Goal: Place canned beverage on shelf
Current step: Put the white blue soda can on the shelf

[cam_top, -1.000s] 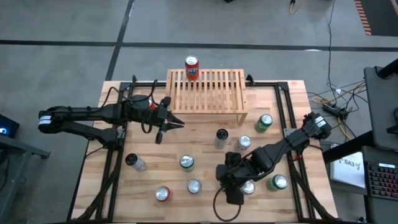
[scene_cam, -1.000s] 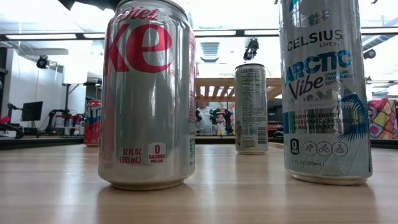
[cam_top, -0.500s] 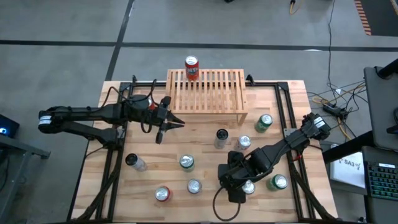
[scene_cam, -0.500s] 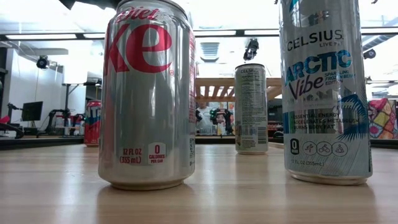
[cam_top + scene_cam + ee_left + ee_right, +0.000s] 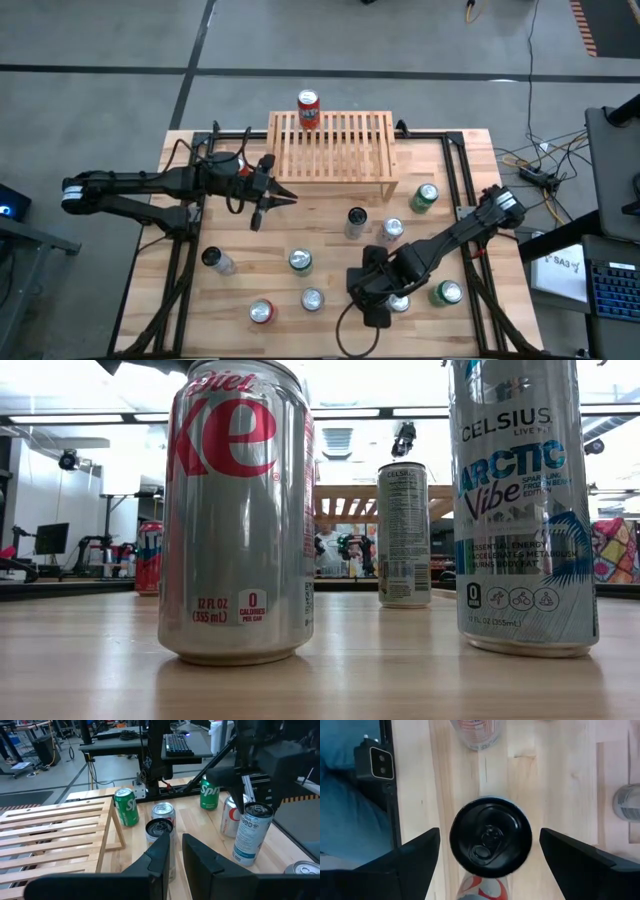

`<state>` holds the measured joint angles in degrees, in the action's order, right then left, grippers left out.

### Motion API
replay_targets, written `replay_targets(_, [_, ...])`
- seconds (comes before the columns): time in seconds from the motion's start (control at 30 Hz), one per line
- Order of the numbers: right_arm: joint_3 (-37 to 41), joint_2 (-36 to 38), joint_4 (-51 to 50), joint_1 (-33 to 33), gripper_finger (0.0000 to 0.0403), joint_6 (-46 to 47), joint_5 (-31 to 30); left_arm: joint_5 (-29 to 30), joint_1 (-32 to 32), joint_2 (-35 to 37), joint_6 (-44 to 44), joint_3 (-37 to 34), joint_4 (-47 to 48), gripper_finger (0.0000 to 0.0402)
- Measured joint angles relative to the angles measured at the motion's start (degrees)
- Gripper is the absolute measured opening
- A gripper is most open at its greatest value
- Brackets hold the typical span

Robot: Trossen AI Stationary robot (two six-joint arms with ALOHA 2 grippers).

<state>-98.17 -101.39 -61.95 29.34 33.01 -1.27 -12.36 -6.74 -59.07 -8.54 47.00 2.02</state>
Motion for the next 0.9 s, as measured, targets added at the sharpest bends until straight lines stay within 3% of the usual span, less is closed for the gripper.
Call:
replay_targets(0.47, [0.0,-4.7,-0.3,-0.9,0.0326,0.6,1.8,0.0,0.0,0.0,0.0,0.0,0.0,0.0035])
replay_targets(0.57, [0.0,-4.6,-0.2,-1.5,0.0308,1.0,1.8,0.0,0.0,0.0,0.0,0.0,0.0,0.0035])
replay_targets(0.73, [0.0,-4.4,-0.4,-3.0,0.0245,1.8,2.6,0.0,0.0,0.0,0.0,0.0,0.1,0.0035])
replay_targets(0.9, [0.0,-4.2,-0.4,-4.8,0.0244,2.1,5.9,0.0,0.0,0.0,-0.3,0.0,0.1,0.0035])
